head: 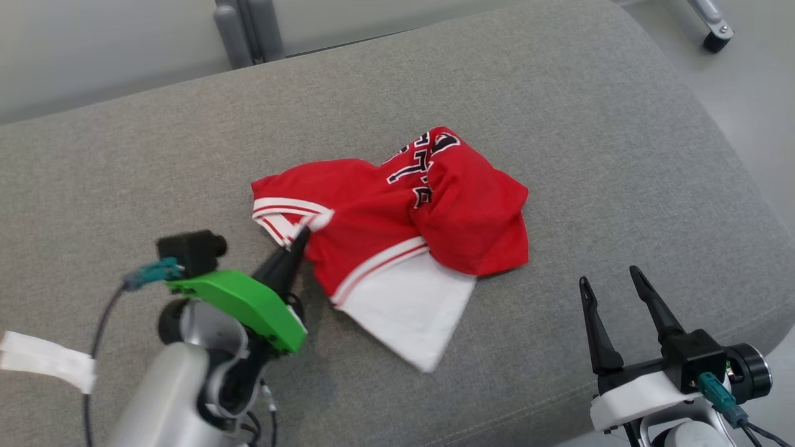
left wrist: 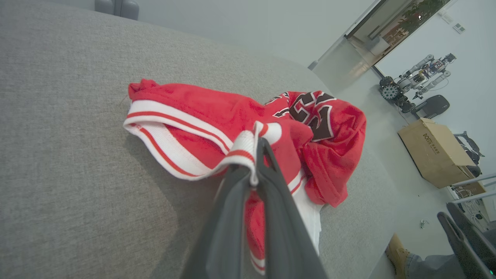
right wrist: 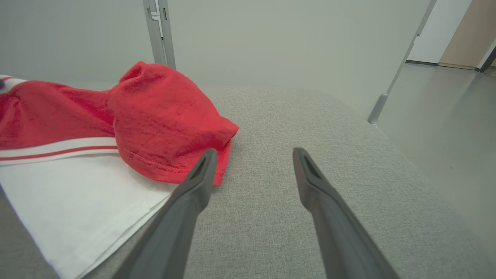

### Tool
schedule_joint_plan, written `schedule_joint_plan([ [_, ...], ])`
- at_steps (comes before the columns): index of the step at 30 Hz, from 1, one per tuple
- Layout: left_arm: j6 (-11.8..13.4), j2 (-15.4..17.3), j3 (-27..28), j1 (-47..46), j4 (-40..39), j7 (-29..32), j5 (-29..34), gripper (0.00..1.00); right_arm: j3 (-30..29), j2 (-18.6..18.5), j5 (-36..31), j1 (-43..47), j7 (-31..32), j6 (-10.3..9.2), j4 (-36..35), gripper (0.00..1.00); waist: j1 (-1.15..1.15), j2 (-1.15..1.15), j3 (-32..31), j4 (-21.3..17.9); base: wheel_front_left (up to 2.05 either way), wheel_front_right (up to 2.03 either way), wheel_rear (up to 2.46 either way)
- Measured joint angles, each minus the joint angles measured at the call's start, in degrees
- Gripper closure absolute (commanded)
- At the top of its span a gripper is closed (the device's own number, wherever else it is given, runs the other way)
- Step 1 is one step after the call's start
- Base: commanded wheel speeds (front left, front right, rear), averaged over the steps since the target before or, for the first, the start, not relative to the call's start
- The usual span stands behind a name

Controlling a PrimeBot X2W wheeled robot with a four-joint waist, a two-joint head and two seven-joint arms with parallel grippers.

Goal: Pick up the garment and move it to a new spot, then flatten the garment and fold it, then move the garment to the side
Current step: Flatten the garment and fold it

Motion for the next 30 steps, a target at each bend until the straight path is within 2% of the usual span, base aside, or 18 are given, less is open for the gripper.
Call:
schedule_joint_plan([
  [6,2.47,10.36,6.84,-0.64,-14.45,8.05,-3.37,1.0,-0.23,0.0,0.2,0.74,0.01,0.0,0.19,0.0,0.0,0.0,-1.05,1.56,0.0,0.0,0.0],
  [11,5.08,16.99,13.21,-3.59,-23.09,14.71,-7.27,1.0,-0.3,0.0,0.2,0.75,0.0,0.0,0.27,0.0,0.0,0.0,-2.06,2.76,0.0,0.0,0.0],
  [14,6.61,20.42,16.26,-6.55,-24.83,17.95,-8.27,1.0,-0.04,0.01,0.27,0.75,0.0,0.0,0.42,0.0,0.0,0.0,-2.52,3.49,0.0,0.0,0.0],
  [18,7.71,25.02,18.39,-11.71,-23.01,21.07,-7.81,1.0,0.59,0.02,0.67,0.58,0.0,0.0,0.68,0.0,0.0,0.0,-2.78,4.37,0.0,0.0,0.0],
  [25,7.78,28.6,17.89,-23.51,-18.42,24.15,-5.95,1.0,1.23,0.02,1.13,0.12,0.0,0.0,0.92,0.0,0.0,0.0,-2.48,4.78,0.0,0.0,0.0],
  [28,7.61,27.62,15.11,-28.0,-17.2,25.38,-4.87,1.0,1.32,0.03,1.18,0.01,0.0,0.0,1.16,0.0,0.0,0.0,-2.35,4.76,0.0,0.0,0.0],
  [30,7.43,25.64,12.8,-29.4,-16.44,26.13,-4.68,1.0,1.43,0.02,1.38,-0.18,0.01,0.0,1.4,0.0,0.0,0.0,-2.11,4.68,0.0,0.0,0.0],
])
